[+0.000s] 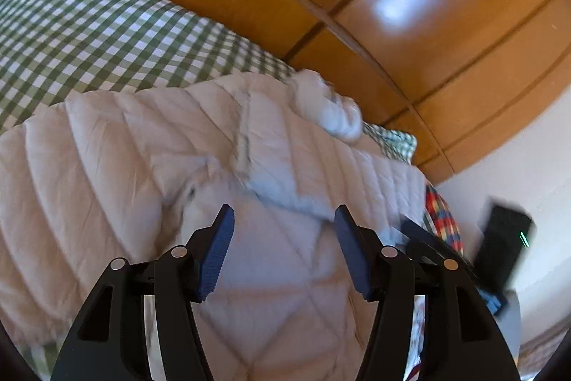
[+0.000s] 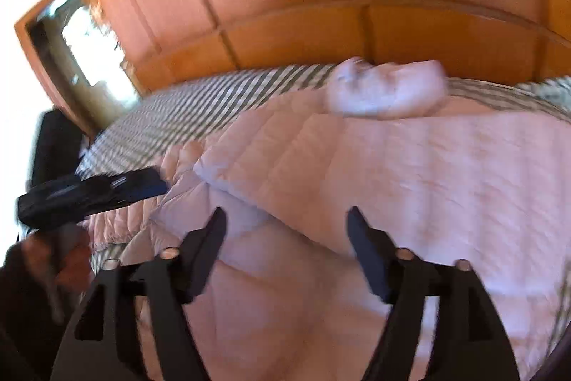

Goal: Fold small clothes

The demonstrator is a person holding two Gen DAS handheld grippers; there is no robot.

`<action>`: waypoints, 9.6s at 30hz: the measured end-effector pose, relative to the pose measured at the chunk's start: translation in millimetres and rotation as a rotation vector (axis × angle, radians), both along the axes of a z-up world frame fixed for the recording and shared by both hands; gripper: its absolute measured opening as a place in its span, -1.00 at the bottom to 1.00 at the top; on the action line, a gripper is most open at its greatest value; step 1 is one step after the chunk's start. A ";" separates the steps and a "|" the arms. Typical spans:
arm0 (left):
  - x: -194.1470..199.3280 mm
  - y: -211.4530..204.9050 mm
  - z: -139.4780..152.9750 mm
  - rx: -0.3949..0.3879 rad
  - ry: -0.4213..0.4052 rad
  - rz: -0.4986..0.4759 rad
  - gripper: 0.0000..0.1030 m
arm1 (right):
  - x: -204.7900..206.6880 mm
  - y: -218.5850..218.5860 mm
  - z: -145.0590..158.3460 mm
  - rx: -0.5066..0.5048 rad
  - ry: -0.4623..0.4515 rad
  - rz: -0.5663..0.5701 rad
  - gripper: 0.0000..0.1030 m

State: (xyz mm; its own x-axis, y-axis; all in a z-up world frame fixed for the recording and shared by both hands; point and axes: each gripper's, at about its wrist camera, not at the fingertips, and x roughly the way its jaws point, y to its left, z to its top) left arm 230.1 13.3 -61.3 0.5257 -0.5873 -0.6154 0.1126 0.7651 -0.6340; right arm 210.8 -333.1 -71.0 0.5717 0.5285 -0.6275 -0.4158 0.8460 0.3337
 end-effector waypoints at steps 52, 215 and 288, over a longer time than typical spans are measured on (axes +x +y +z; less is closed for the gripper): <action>-182.8 137.2 -11.7 0.151 0.076 0.460 -0.64 | -53.2 70.5 -33.9 -0.201 -0.044 -0.234 0.63; 15.5 -30.0 0.6 0.254 -0.051 0.079 -0.46 | 12.9 -168.9 16.8 0.110 0.044 -0.679 0.59; -153.1 81.1 -66.9 0.197 0.007 -0.034 0.11 | -99.6 -164.7 -51.8 0.012 0.342 -0.476 0.96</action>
